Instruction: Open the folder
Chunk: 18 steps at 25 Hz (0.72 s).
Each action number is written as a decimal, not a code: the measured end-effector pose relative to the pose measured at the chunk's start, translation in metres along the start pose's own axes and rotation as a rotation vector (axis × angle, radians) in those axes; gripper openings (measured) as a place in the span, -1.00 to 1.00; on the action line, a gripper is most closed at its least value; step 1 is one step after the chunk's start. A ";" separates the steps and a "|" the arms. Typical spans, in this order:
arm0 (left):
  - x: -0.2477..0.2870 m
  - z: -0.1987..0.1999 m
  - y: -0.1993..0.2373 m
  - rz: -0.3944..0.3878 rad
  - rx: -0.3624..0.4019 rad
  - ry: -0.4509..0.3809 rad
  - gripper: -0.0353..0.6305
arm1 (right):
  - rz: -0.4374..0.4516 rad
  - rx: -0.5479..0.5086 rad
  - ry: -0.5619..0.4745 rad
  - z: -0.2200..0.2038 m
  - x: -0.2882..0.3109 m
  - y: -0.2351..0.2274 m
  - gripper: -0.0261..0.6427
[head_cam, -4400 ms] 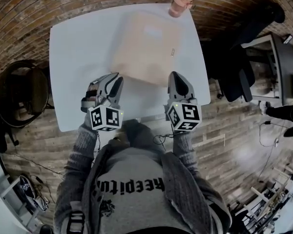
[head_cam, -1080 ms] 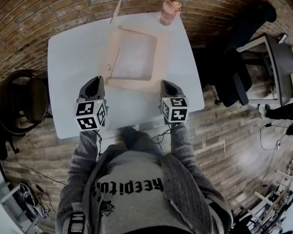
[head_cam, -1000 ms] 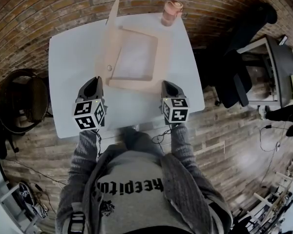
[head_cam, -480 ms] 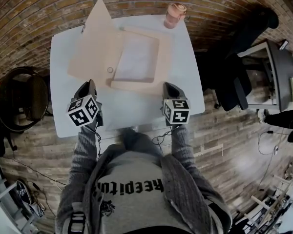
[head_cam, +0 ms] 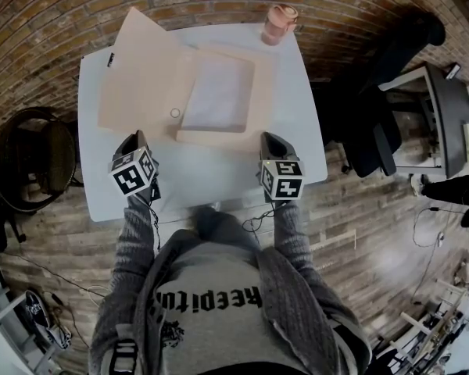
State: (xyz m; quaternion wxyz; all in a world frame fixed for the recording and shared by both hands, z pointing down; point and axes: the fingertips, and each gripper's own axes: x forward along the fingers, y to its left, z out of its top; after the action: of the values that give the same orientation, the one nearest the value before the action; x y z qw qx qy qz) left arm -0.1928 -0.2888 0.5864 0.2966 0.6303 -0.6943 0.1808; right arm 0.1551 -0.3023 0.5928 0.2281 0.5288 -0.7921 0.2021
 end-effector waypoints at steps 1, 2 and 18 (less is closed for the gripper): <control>0.002 -0.001 0.002 0.007 0.010 0.007 -0.86 | 0.000 0.000 0.000 0.000 0.000 0.000 -0.91; 0.003 -0.002 0.003 0.011 0.020 0.013 -0.86 | -0.001 -0.001 0.000 0.000 0.001 0.000 -0.91; -0.018 0.018 -0.024 -0.092 0.064 -0.080 -0.86 | -0.006 0.028 0.007 0.002 -0.004 0.004 -0.91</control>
State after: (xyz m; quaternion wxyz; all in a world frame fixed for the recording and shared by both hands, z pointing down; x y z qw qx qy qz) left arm -0.1721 -0.2900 0.5579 0.2565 0.6772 -0.6700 0.1637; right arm 0.1525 -0.2989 0.5887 0.2240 0.5336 -0.7869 0.2141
